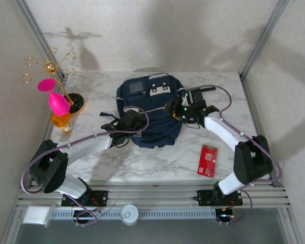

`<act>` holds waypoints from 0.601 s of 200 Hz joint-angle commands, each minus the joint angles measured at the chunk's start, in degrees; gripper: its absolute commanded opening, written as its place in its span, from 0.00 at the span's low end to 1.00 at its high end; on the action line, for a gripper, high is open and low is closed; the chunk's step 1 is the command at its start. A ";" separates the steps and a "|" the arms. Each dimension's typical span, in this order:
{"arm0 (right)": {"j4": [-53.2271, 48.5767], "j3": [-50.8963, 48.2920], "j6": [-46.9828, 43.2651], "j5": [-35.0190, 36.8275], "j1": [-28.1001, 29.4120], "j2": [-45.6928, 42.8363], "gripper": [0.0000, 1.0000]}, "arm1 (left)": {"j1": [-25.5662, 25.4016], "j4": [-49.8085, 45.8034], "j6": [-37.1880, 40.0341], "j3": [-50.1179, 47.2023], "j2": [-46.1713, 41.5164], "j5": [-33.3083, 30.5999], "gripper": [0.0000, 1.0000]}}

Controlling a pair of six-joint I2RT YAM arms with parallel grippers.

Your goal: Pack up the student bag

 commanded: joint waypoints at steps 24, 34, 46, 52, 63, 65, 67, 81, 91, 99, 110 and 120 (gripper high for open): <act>8.91 -1.82 10.13 4.83 4.25 1.22 0.58 | -0.02 -1.58 1.55 1.61 1.17 -0.34 0.00; 5.81 0.99 8.45 6.83 4.31 2.53 0.53 | -0.02 -1.98 1.74 1.74 1.13 -0.42 0.00; 4.00 3.03 6.34 10.83 4.23 2.73 0.46 | -0.03 -2.58 2.11 1.70 0.90 -1.10 0.00; 4.09 3.15 5.49 12.55 4.09 2.55 0.43 | -0.02 -2.86 2.17 1.57 0.60 -1.85 0.00; 4.32 3.27 4.17 13.31 3.17 2.60 0.34 | 0.06 -3.55 2.48 1.22 0.07 -3.63 0.00; 4.21 3.31 3.98 13.30 2.91 2.69 0.32 | 0.06 -3.73 2.56 1.15 -0.04 -4.02 0.00; 4.12 3.45 3.76 13.36 2.65 2.77 0.30 | 0.13 -3.93 2.56 1.13 -0.11 -4.42 0.00; 3.73 3.94 1.69 13.42 0.61 2.89 0.18 | 0.37 -5.49 3.50 1.28 -0.42 -6.98 0.00; 4.40 4.09 -0.66 12.35 -1.15 2.72 0.13 | 0.55 -6.63 4.34 1.70 -0.36 -9.78 0.00; 4.75 4.89 -3.07 9.95 -2.54 2.99 0.11 | 0.67 -7.10 5.04 2.23 0.12 -12.00 0.00; 2.74 7.33 -5.67 9.24 -3.77 3.94 0.08 | 1.07 -6.70 6.51 3.07 1.30 -12.79 0.00; 0.72 9.69 -8.23 9.10 -4.37 5.08 0.06 | 1.29 -6.00 8.12 3.91 2.51 -13.83 0.00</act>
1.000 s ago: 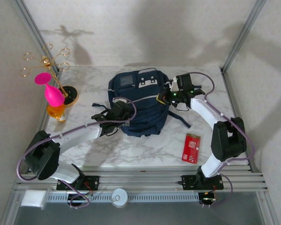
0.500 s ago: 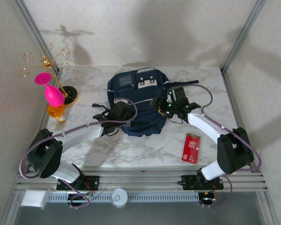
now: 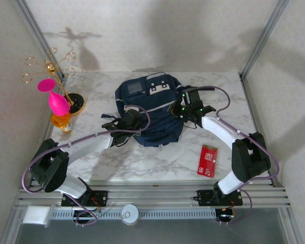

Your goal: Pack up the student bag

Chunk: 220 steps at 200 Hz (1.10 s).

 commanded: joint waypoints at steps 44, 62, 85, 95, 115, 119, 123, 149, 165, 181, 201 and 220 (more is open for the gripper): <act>0.45 5.88 -10.26 1.49 -4.61 2.29 0.05 | 2.99 -2.96 6.93 5.44 6.11 -9.86 0.00; 0.74 5.82 -11.20 -0.53 -4.84 2.21 0.10 | 3.53 -3.86 6.31 6.02 7.06 -9.23 0.00; -1.45 6.37 -12.24 -2.87 -4.84 1.09 0.42 | 3.08 -5.15 5.17 6.43 4.96 -3.87 0.02; -3.50 6.00 -12.88 -1.87 -4.81 -0.30 0.50 | 2.73 -5.64 3.53 6.35 2.89 -1.51 0.17; -7.76 3.45 -13.93 0.38 -5.72 -3.98 0.63 | 1.84 -3.31 -1.88 4.03 -2.52 7.07 0.43; -8.80 2.94 -14.01 0.94 -5.92 -5.09 0.65 | 1.35 -2.79 -3.14 3.48 -3.34 8.31 0.47; -9.71 1.90 -14.02 1.32 -6.39 -5.81 0.67 | 0.76 -2.15 -4.62 2.90 -4.18 8.87 0.50; -17.24 -4.18 -12.51 8.37 -10.69 -13.03 0.82 | -4.70 5.36 -15.38 -1.53 -7.22 13.40 0.57; -20.24 -9.74 -11.33 10.62 -15.51 -17.87 0.88 | -8.66 11.64 -20.44 -3.86 -6.74 14.91 0.60; -21.32 -16.15 -9.11 9.84 -20.92 -22.66 0.92 | -11.92 13.86 -22.40 -2.91 -3.67 15.60 0.60; -21.71 -22.79 -6.54 11.65 -25.86 -27.55 0.95 | -15.83 14.95 -22.07 0.19 1.05 15.36 0.60; -20.83 -27.95 -3.87 12.90 -27.29 -30.44 0.99 | -17.79 16.34 -23.17 2.14 5.34 15.59 0.61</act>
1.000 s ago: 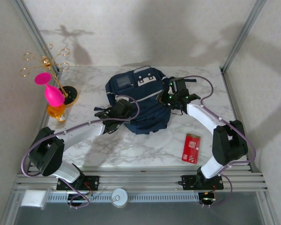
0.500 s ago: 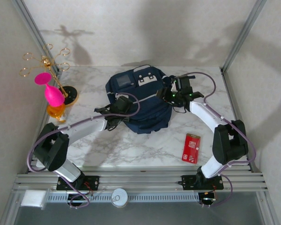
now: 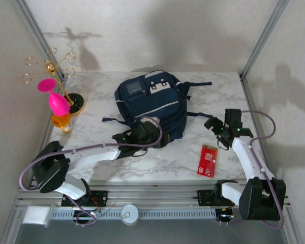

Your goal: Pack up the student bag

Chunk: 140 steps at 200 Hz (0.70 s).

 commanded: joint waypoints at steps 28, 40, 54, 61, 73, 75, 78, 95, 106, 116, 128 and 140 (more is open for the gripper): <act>-0.04 -11.74 9.22 -1.45 -0.75 -4.66 0.99 | -2.94 5.89 -5.68 3.95 7.38 2.64 0.61; 1.20 -13.52 11.62 -3.18 0.87 -5.37 0.99 | -2.96 7.94 -6.42 2.44 7.00 2.77 0.61; 1.63 -14.21 14.17 -3.16 3.38 -6.26 0.99 | -2.87 8.76 -7.25 0.80 6.68 2.12 0.61; 1.93 -14.62 15.39 -3.85 4.40 -6.38 0.99 | -2.87 8.62 -7.35 0.55 6.79 2.02 0.61; 2.77 -15.59 17.72 -5.95 5.65 -6.38 0.99 | -2.87 8.33 -8.02 0.01 6.78 1.55 0.61; 3.00 -15.77 18.11 -6.35 5.94 -6.46 0.99 | -2.85 8.42 -8.15 -0.17 6.72 1.46 0.61; 3.27 -16.03 18.96 -6.94 6.42 -6.48 0.99 | -2.87 8.56 -8.27 -0.37 6.67 1.41 0.61; 7.85 -18.31 26.80 -10.36 10.50 -7.91 0.99 | -2.83 9.78 -8.33 -1.54 6.07 0.81 0.61; 9.79 -17.94 30.65 -9.26 14.13 -9.12 0.99 | -2.62 8.82 -8.44 -1.48 6.15 -0.36 0.61; 9.79 -16.38 31.36 -7.27 16.41 -9.34 0.99 | -2.37 8.51 -8.36 -1.25 6.48 -0.09 0.60; 8.80 -14.49 29.69 -6.89 17.10 -8.22 0.99 | -2.43 9.03 -7.91 -0.59 7.71 1.24 0.59; 6.78 -13.22 26.67 -6.72 16.85 -6.72 0.99 | -2.74 9.92 -7.25 0.73 9.93 3.74 0.57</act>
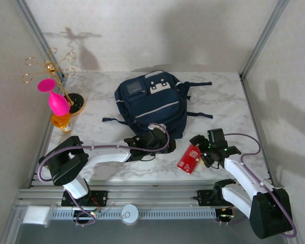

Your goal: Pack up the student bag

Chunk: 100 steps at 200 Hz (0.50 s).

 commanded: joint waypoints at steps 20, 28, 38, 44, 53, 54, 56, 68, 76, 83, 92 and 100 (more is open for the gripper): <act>-4.16 3.43 -5.29 1.72 -2.00 1.81 0.99 | -1.41 2.01 1.56 4.62 6.20 3.50 0.53; -5.08 2.77 -7.61 2.39 -3.58 1.04 0.99 | -2.35 2.01 2.49 5.89 7.55 3.42 0.52; -5.59 1.60 -10.56 1.62 -5.81 0.09 0.99 | -3.42 1.72 3.16 7.76 9.33 3.46 0.50; -6.08 1.05 -12.06 0.73 -6.99 -0.19 0.99 | -3.80 1.34 3.37 9.05 10.64 4.00 0.48; -6.71 0.46 -13.73 -0.48 -7.87 -0.61 0.97 | -4.49 1.30 3.93 10.77 12.49 5.44 0.42; -6.70 0.34 -14.23 -0.83 -7.85 -0.61 0.97 | -4.54 1.30 4.00 10.99 12.68 5.57 0.42; -6.59 0.32 -14.43 -1.01 -7.83 -0.68 0.97 | -4.68 1.34 4.07 11.31 13.03 5.77 0.41; -6.52 -0.50 -16.09 -3.03 -7.84 -0.89 0.93 | -5.42 1.04 4.08 12.87 14.82 5.97 0.36; -5.53 -1.14 -17.05 -5.23 -7.90 -0.90 0.91 | -5.46 1.05 4.10 13.42 15.98 5.91 0.33; -4.93 -1.79 -17.47 -6.67 -7.84 -0.90 0.90 | -5.46 0.61 3.88 13.98 17.06 5.68 0.30; -4.05 -2.74 -17.70 -8.43 -7.85 -0.68 0.86 | -5.37 -0.54 3.70 15.04 18.41 4.98 0.26; -3.47 -3.42 -17.73 -9.59 -7.84 -0.29 0.84 | -5.42 -1.40 3.85 15.84 19.57 4.51 0.24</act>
